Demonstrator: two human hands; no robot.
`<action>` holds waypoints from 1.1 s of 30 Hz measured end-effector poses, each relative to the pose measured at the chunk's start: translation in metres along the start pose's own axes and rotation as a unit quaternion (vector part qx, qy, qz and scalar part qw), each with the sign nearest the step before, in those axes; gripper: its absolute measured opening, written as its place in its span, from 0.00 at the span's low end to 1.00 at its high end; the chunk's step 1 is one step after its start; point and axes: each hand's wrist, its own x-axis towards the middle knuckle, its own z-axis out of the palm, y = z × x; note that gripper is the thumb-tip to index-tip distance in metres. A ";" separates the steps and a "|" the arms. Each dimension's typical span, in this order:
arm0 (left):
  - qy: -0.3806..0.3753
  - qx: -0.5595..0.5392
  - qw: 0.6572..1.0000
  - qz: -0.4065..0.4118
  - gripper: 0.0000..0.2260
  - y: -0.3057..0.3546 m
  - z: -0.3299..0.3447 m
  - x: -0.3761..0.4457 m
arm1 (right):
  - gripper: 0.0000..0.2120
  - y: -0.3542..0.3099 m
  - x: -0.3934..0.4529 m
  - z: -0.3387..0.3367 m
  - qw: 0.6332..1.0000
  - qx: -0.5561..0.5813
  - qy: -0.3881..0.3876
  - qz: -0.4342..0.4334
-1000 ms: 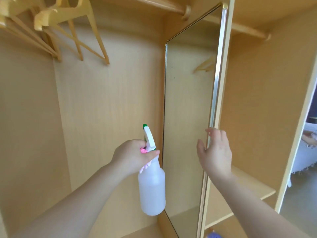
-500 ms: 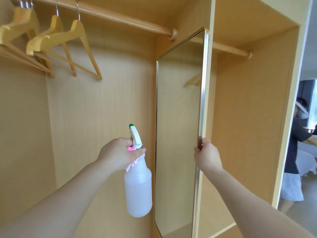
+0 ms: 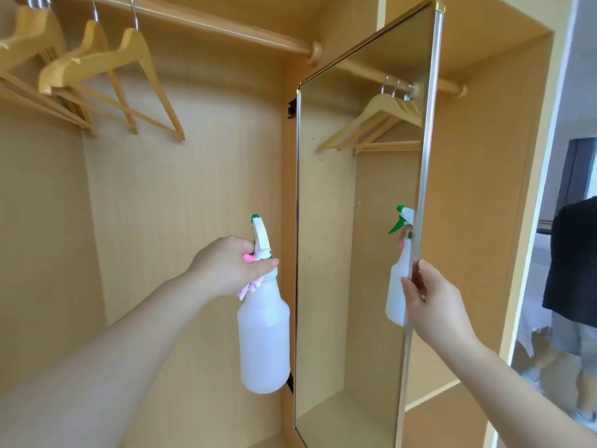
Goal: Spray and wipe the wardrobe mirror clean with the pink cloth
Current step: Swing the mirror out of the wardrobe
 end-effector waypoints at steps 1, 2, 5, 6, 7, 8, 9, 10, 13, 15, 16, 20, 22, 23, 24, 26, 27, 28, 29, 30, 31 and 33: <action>-0.003 -0.002 1.000 0.000 0.18 0.004 0.001 -0.001 | 0.10 0.002 -0.002 -0.006 1.000 0.002 0.004 -0.003; -0.005 -0.007 1.000 0.000 0.18 0.007 0.002 -0.002 | 0.12 0.003 -0.003 -0.012 1.000 0.007 0.008 -0.002; -0.014 -0.032 0.999 0.000 0.18 0.014 0.006 -0.005 | 0.14 0.011 -0.006 -0.026 1.000 0.023 0.015 0.008; -0.017 -0.035 0.999 0.002 0.18 0.015 0.008 -0.006 | 0.13 0.015 -0.006 -0.029 0.999 0.025 0.017 0.014; -0.021 -0.037 0.999 0.004 0.17 0.016 0.011 -0.007 | 0.13 0.019 -0.005 -0.032 0.999 0.024 0.017 0.021; -0.025 -0.040 0.999 0.005 0.17 0.017 0.013 -0.009 | 0.12 0.024 -0.003 -0.035 0.999 0.025 0.014 0.028; -0.029 -0.044 0.999 0.006 0.17 0.018 0.015 -0.010 | 0.12 0.030 -0.001 -0.038 0.999 0.028 0.011 0.032; -0.031 -0.050 0.998 0.006 0.17 0.019 0.017 -0.012 | 0.11 0.034 0.002 -0.040 0.999 0.032 0.007 0.035; -0.034 -0.046 0.998 0.013 0.17 0.024 0.019 -0.018 | 0.08 0.050 0.014 -0.047 0.998 0.044 -0.008 0.049; -0.038 -0.031 0.999 0.020 0.19 0.027 0.017 -0.021 | 0.13 0.060 0.022 -0.051 0.995 0.066 -0.018 0.071; -0.041 -0.028 0.999 0.022 0.20 0.028 0.016 -0.022 | 0.16 0.065 0.026 -0.053 0.994 0.074 -0.023 0.083; -0.040 -0.031 0.998 0.028 0.21 0.035 0.008 -0.021 | 0.19 0.079 0.037 -0.058 0.988 0.109 -0.042 0.101; -0.037 -0.030 0.998 0.034 0.20 0.039 0.007 -0.017 | 0.19 0.082 0.042 -0.059 0.985 0.131 -0.039 0.107; -0.036 -0.028 0.998 0.037 0.20 0.042 0.007 -0.016 | 0.20 0.083 0.045 -0.059 0.983 0.138 -0.038 0.111; -0.036 -0.027 0.998 0.039 0.20 0.044 0.008 -0.015 | 0.21 0.084 0.049 -0.058 0.982 0.142 -0.038 0.119; -0.038 -0.027 0.998 0.042 0.20 0.047 0.010 -0.013 | 0.24 0.091 0.058 -0.056 0.978 0.149 -0.034 0.143; -0.038 -0.026 0.998 0.043 0.20 0.049 0.011 -0.013 | 0.25 0.096 0.064 -0.053 0.976 0.154 -0.032 0.150; -0.038 -0.024 0.998 0.044 0.20 0.050 0.013 -0.013 | 0.25 0.101 0.069 -0.051 0.974 0.158 -0.032 0.158; -0.037 -0.022 0.998 0.046 0.20 0.052 0.014 -0.013 | 0.24 0.105 0.075 -0.049 0.973 0.165 -0.037 0.160; -0.038 -0.021 0.998 0.048 0.19 0.054 0.016 -0.013 | 0.23 0.112 0.081 -0.045 0.970 0.172 -0.041 0.165; -0.041 -0.022 0.998 0.049 0.19 0.056 0.017 -0.013 | 0.22 0.117 0.087 -0.042 0.968 0.183 -0.044 0.169; -0.046 -0.031 0.997 0.048 0.19 0.060 0.019 -0.013 | 0.20 0.123 0.097 -0.034 0.964 0.194 -0.035 0.177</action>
